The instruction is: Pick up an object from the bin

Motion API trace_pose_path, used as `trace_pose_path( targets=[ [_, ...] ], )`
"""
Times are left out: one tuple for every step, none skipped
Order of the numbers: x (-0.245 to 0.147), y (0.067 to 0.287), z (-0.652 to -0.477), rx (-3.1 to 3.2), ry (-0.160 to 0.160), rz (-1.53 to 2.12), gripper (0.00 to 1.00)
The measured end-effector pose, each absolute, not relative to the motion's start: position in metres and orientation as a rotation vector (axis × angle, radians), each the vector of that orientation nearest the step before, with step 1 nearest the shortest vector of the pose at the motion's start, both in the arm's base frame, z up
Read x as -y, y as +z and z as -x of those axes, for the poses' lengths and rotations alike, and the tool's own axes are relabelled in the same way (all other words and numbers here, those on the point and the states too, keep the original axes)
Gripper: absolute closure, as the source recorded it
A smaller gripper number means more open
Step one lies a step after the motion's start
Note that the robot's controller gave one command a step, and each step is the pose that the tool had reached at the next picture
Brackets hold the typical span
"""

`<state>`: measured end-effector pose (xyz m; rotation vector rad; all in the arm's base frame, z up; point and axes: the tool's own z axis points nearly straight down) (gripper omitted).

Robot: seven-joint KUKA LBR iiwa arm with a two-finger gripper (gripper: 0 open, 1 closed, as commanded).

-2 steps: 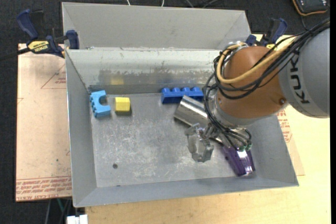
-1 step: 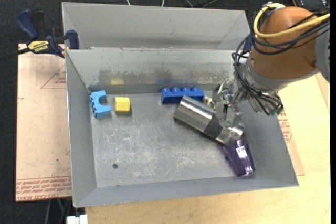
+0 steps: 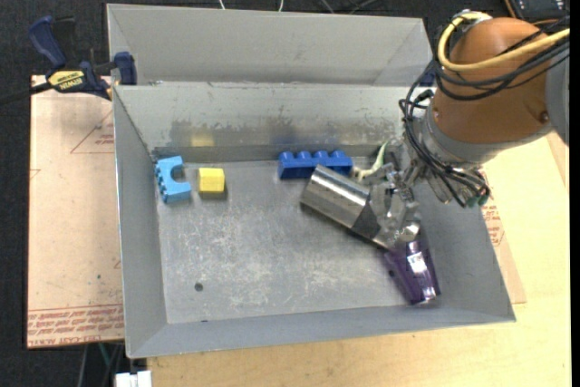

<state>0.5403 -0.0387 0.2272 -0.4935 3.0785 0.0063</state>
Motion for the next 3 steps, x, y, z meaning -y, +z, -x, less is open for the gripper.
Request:
trace_pose_path(
  targets=[
    [0.019,0.311,-0.555,-3.063,0.001,0.471,1.0],
    [0.006,0.214,-0.479,-3.068,0.012,0.64,1.0],
    [0.004,0.221,-0.481,-3.065,0.011,0.633,1.0]
  ],
)
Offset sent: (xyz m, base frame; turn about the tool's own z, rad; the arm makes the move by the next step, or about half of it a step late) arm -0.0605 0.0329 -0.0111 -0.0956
